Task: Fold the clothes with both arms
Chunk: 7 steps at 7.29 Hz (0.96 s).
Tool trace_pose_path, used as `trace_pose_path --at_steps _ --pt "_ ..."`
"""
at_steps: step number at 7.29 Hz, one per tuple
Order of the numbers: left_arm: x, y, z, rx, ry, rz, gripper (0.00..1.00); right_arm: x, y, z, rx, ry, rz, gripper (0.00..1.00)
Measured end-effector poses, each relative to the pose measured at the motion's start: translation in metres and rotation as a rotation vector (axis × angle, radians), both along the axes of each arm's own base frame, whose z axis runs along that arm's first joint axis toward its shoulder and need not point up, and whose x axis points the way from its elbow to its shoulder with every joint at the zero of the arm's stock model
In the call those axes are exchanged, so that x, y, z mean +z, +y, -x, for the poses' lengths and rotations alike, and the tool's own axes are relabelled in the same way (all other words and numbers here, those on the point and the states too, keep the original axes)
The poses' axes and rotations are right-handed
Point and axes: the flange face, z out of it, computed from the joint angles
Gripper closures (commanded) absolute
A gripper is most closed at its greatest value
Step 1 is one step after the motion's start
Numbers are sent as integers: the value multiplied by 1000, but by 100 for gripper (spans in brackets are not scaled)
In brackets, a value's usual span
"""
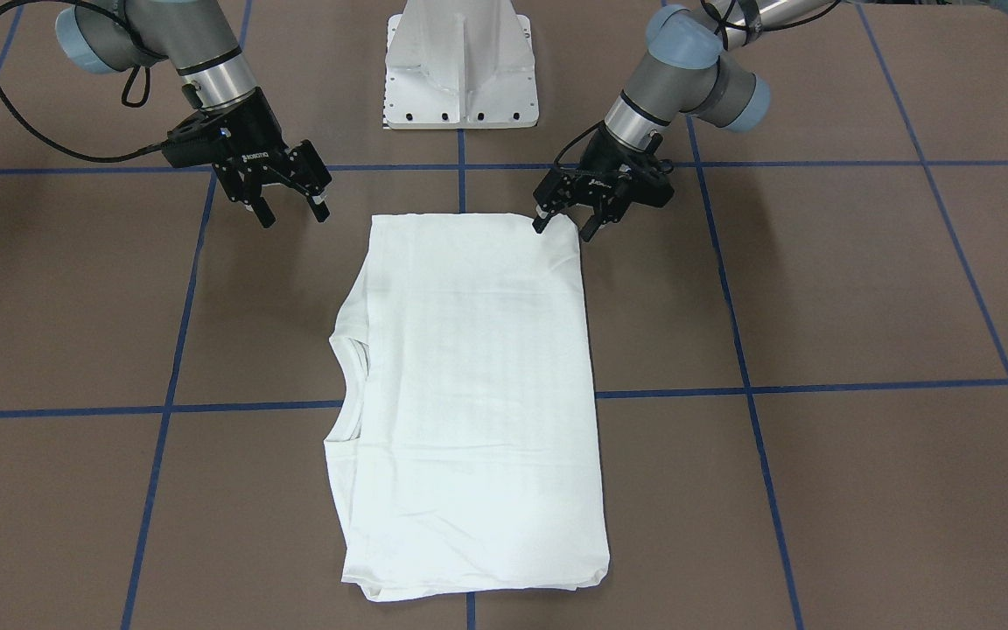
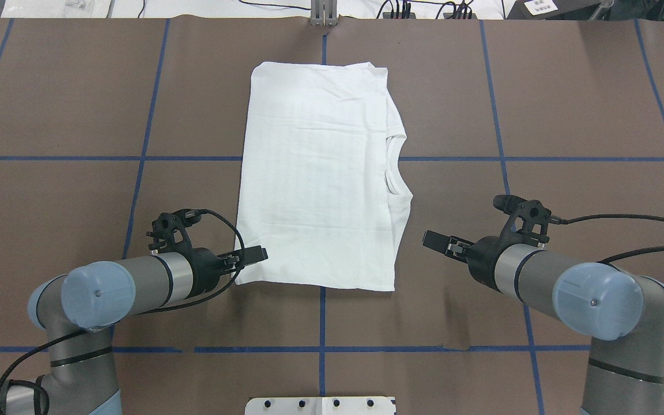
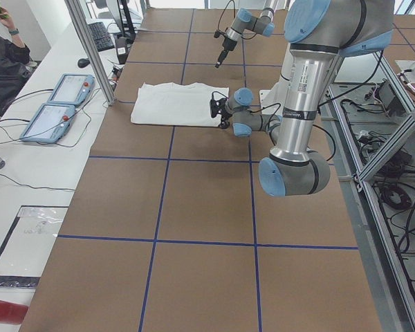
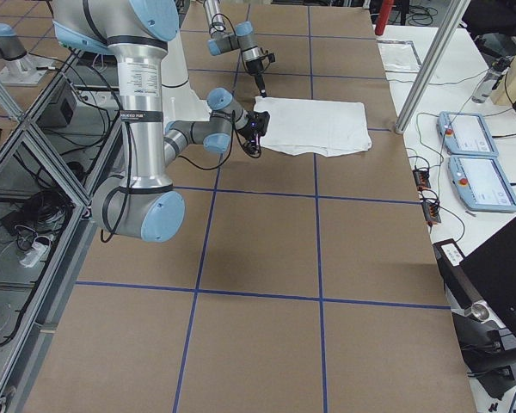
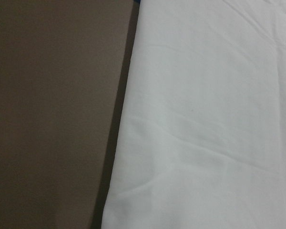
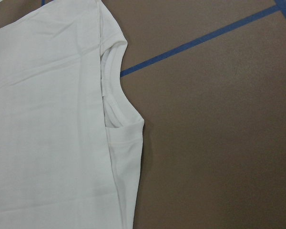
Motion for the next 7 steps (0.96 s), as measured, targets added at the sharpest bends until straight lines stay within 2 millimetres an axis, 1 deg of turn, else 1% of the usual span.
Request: trace_pose_path --at_steps 1,3,6,7 --pt "1 0 -2 0 -4 -1 6 0 0 0 1 -1 0 0" --pt "4 1 -2 5 -22 -1 6 -1 0 1 0 -1 -2 0" --pt "-7 8 -2 84 -98 -2 7 -1 0 1 0 -1 -2 0" --pt "-7 8 -3 99 -115 -19 11 -1 0 1 0 -1 -2 0"
